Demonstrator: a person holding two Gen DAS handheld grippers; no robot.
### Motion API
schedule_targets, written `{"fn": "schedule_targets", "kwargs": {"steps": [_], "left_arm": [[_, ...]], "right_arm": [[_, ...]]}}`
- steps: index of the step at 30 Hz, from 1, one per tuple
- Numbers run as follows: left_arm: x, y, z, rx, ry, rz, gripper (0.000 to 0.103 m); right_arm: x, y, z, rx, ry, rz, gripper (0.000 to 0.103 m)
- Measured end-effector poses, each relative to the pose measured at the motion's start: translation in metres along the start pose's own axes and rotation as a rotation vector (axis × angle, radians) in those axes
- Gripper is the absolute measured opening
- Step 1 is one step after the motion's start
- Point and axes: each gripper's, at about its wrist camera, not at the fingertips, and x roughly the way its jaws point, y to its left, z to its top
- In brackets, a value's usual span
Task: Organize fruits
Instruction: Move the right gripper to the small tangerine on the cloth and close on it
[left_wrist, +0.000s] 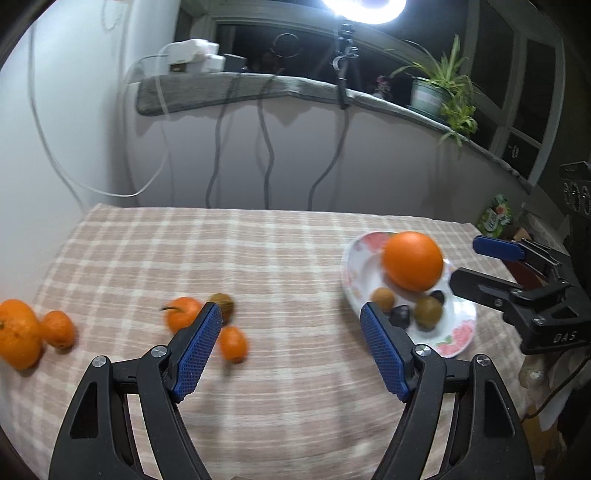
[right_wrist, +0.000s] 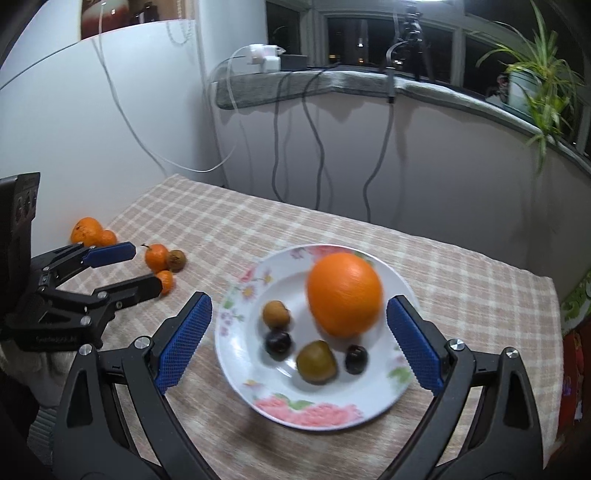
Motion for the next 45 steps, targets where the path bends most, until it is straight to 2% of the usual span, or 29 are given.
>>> {"fn": "schedule_targets", "kwargs": {"steps": [6,10,15,19,25,32,40,43,45], "left_arm": [[-0.003,0.034,-0.004,-0.042,0.012,0.04,0.077],[-0.003,0.054,-0.008,-0.074,0.029,0.045,0.069],[0.002,0.074,-0.011,-0.135,0.047,0.011,0.058],[0.007,0.083,-0.012,-0.163,0.063,-0.014,0.047],[0.019,0.092,-0.011,-0.196,0.088,-0.045,0.041],[0.026,0.094,-0.012,-0.206,0.101,-0.062,0.04],[0.036,0.098,-0.011,-0.218,0.117,-0.072,0.039],[0.039,0.099,-0.01,-0.22,0.122,-0.076,0.034],[0.04,0.099,-0.011,-0.22,0.126,-0.077,0.034]], "right_arm": [[0.011,0.019,0.006,-0.035,0.003,0.041,0.097],[0.019,0.035,0.01,-0.053,0.011,0.085,0.096],[0.035,0.058,0.012,-0.092,0.052,0.151,0.082],[0.053,0.079,0.011,-0.135,0.103,0.202,0.065],[0.077,0.105,0.009,-0.166,0.171,0.257,0.051],[0.105,0.122,0.004,-0.184,0.234,0.27,0.046],[0.124,0.126,0.004,-0.18,0.265,0.261,0.042],[0.128,0.127,0.005,-0.17,0.27,0.268,0.04],[0.13,0.128,0.005,-0.17,0.273,0.272,0.04]]}}
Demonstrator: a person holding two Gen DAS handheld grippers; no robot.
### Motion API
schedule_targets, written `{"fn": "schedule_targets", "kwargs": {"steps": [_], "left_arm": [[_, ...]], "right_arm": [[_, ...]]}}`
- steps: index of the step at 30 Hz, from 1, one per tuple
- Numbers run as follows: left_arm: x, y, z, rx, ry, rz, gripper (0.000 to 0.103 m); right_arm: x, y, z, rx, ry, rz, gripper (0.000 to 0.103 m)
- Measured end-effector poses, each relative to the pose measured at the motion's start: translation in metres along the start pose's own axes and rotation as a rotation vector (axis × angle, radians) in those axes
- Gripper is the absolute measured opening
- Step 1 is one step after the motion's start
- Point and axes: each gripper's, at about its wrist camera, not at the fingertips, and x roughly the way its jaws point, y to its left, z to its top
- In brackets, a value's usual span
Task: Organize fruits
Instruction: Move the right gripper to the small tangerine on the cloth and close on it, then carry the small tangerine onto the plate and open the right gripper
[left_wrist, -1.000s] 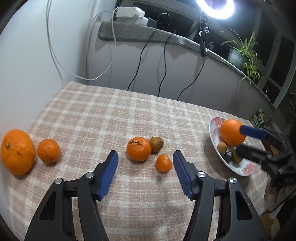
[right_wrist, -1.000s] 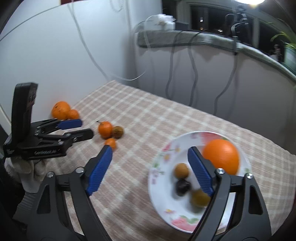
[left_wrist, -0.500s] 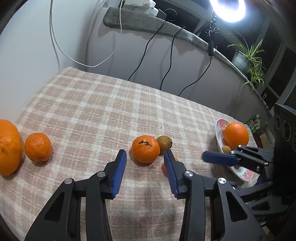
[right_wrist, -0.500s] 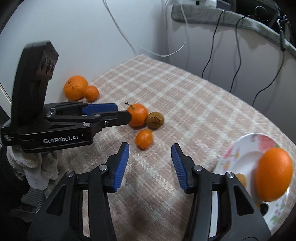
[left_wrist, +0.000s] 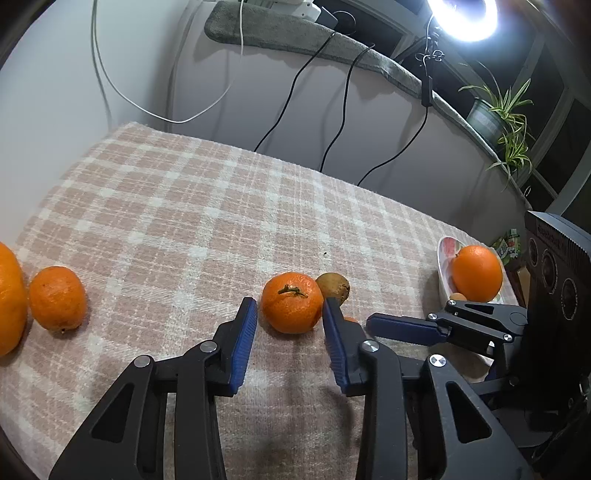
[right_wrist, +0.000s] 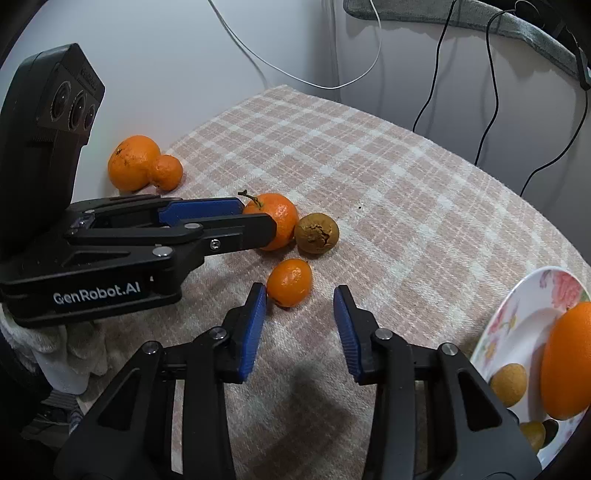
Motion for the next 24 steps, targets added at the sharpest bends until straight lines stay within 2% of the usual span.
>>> {"fn": "schedule_targets", "kwargs": {"steps": [9,13,24], "left_arm": [[0.003,-0.001,0.0,-0.003,0.001,0.0,0.033],[0.002,0.0,-0.001,-0.005,-0.002,-0.002,0.032],[-0.006,-0.001,-0.002,-0.01,-0.021,0.005,0.032]], "right_arm": [[0.005,0.003,0.004,-0.003,0.002,0.007,0.033],[0.007,0.005,0.005,-0.011,0.0,0.01,0.027],[-0.005,0.002,-0.002,0.011,-0.027,0.02,0.026]]}}
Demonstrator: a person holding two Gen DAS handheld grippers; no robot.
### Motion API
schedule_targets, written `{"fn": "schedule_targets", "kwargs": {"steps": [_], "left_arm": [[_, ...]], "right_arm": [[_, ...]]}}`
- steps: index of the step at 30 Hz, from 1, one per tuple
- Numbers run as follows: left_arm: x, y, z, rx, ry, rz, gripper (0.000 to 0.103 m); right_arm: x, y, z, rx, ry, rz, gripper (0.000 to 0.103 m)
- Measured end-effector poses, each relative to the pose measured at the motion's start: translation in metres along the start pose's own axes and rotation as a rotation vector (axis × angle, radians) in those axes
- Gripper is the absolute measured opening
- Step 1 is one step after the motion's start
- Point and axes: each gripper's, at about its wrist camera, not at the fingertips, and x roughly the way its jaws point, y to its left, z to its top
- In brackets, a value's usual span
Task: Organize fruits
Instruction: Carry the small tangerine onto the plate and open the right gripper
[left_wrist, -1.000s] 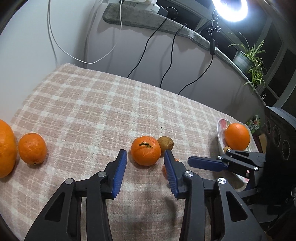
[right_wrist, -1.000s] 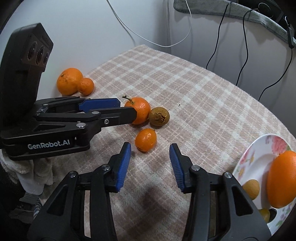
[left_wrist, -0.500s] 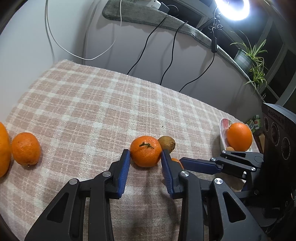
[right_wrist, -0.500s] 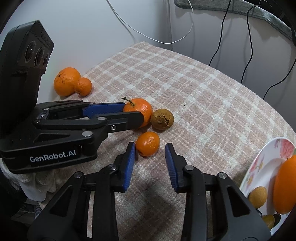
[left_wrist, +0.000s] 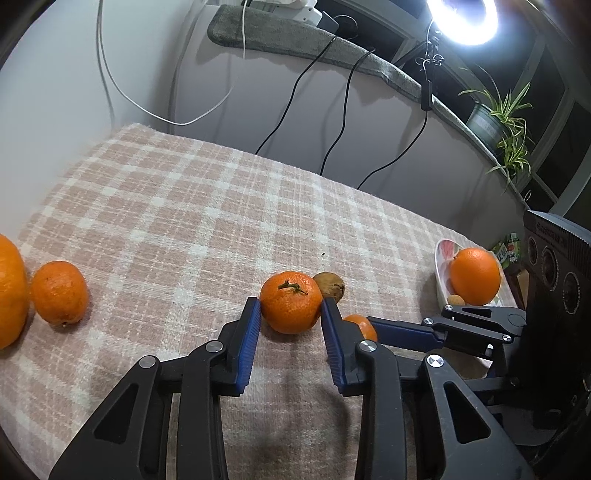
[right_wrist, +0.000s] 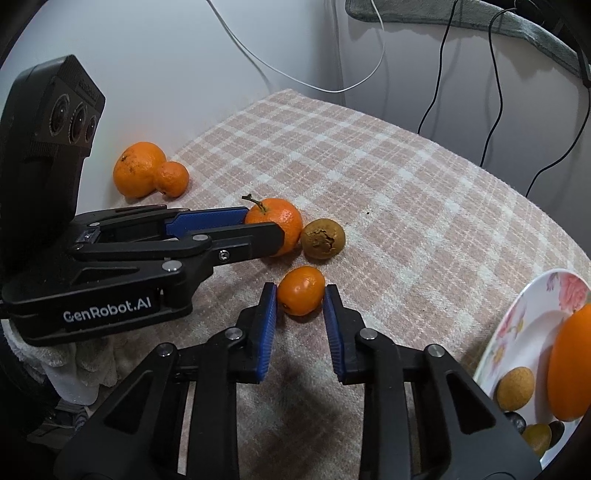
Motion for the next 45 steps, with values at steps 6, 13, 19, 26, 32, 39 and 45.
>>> {"fn": "schedule_targets", "kwargs": {"steps": [6,13,19,26,32,39,45], "left_arm": [[-0.008,-0.004,-0.002,0.005,-0.017,0.001,0.031],[-0.02,-0.01,-0.006,0.001,-0.039,-0.003,0.031],[-0.033,-0.021,-0.009,0.007,-0.06,-0.027,0.031],[-0.035,-0.043,-0.009,0.031,-0.069,-0.073,0.031],[-0.032,-0.067,-0.012,0.061,-0.062,-0.115,0.03],[-0.023,-0.096,-0.016,0.101,-0.039,-0.156,0.029],[-0.014,-0.117,-0.018,0.131,-0.019,-0.181,0.029]], "right_arm": [[-0.018,-0.003,-0.009,0.018,-0.03,0.0,0.026],[-0.055,-0.009,-0.024,0.044,-0.092,-0.016,0.026],[-0.095,-0.028,-0.044,0.086,-0.153,-0.052,0.026],[-0.129,-0.053,-0.07,0.139,-0.189,-0.117,0.026],[-0.149,-0.071,-0.091,0.183,-0.201,-0.171,0.026],[-0.162,-0.091,-0.107,0.23,-0.206,-0.201,0.026],[-0.168,-0.104,-0.114,0.254,-0.206,-0.222,0.026]]}}
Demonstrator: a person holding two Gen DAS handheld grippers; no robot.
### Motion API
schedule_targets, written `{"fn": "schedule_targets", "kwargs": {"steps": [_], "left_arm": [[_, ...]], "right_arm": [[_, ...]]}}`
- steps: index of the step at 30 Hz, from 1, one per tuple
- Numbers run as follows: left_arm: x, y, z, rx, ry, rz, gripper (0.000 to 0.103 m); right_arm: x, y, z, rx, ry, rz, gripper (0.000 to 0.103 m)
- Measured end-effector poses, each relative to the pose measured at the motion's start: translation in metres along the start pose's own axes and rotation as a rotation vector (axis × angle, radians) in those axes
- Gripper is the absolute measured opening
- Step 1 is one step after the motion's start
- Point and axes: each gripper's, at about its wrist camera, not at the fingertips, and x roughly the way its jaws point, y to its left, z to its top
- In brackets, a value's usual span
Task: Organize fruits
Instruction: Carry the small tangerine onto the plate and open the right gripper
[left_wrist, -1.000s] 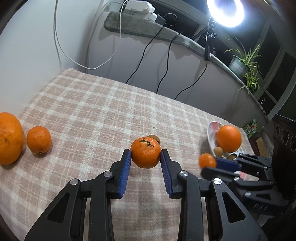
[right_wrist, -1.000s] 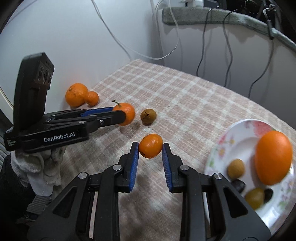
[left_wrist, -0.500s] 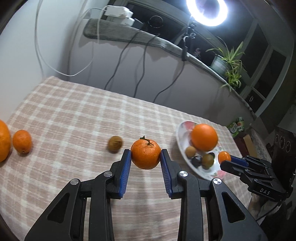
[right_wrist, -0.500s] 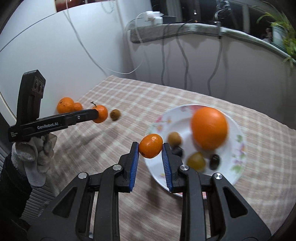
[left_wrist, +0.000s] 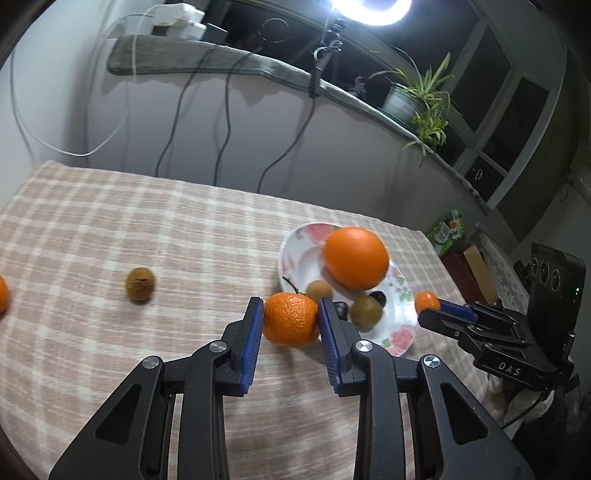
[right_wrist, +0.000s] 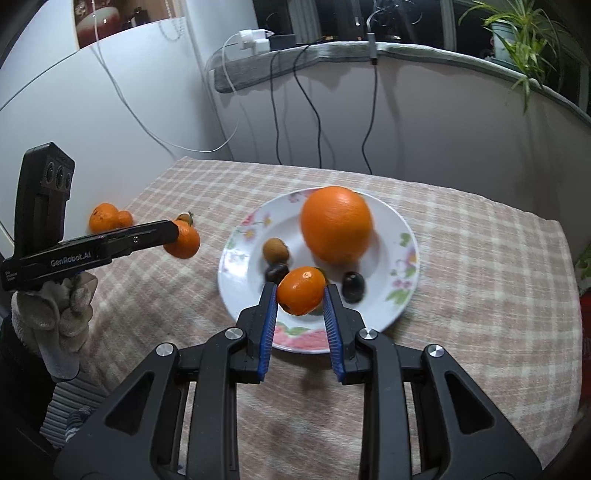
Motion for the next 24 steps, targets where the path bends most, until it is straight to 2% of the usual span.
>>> {"fn": "schedule_targets", "kwargs": {"steps": [11,12,13,24], "left_arm": [[0.016,-0.036,-0.001,0.087,0.024,-0.008,0.025],[0.017,-0.04,-0.001,0.098,0.024,-0.007,0.019],[0.018,-0.042,-0.001,0.103,0.023,-0.006,0.017],[0.027,-0.052,-0.001,0.122,0.032,-0.006,0.018]], "right_arm": [[0.006,-0.013,-0.006,0.017,0.019,-0.008,0.026],[0.007,-0.013,-0.007,0.017,0.021,-0.01,0.026],[0.008,-0.014,-0.007,0.016,0.023,-0.01,0.026],[0.014,-0.021,-0.005,0.035,0.018,0.001,0.027]]}}
